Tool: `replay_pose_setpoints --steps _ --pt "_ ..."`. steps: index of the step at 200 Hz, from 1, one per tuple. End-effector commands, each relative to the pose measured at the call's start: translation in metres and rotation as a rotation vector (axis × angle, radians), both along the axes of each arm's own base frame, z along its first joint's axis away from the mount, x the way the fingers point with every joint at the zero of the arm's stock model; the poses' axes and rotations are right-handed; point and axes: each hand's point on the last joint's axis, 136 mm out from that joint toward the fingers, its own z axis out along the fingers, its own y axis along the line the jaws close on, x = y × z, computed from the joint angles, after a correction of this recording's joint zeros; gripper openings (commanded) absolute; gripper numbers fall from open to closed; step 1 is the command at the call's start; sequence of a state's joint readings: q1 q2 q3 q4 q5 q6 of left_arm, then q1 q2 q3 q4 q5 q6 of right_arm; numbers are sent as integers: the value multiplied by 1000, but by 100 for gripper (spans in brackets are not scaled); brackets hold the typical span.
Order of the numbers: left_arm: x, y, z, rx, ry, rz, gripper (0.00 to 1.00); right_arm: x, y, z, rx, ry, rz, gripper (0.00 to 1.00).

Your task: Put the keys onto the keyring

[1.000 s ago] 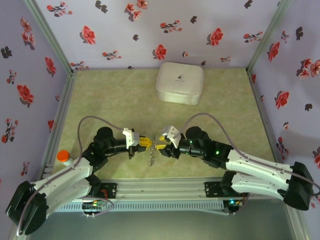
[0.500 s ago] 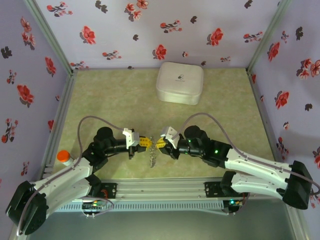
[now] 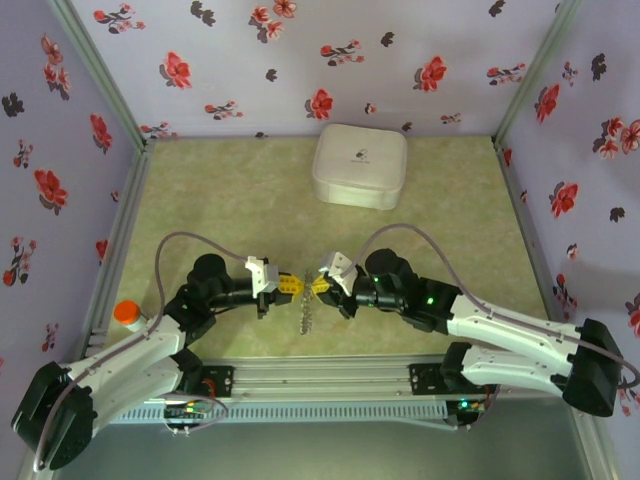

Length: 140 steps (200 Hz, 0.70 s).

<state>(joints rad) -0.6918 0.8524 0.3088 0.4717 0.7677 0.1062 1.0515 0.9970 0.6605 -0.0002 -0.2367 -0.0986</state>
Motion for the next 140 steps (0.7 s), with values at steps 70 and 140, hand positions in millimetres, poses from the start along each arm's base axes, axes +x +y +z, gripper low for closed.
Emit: replay_pose_setpoints --steps 70,140 --pt "-7 -2 20 -64 -42 -40 0 2 2 -11 -45 13 5 0" --pt "-7 -2 19 -61 -37 -40 0 3 -1 2 -12 -23 2 14"
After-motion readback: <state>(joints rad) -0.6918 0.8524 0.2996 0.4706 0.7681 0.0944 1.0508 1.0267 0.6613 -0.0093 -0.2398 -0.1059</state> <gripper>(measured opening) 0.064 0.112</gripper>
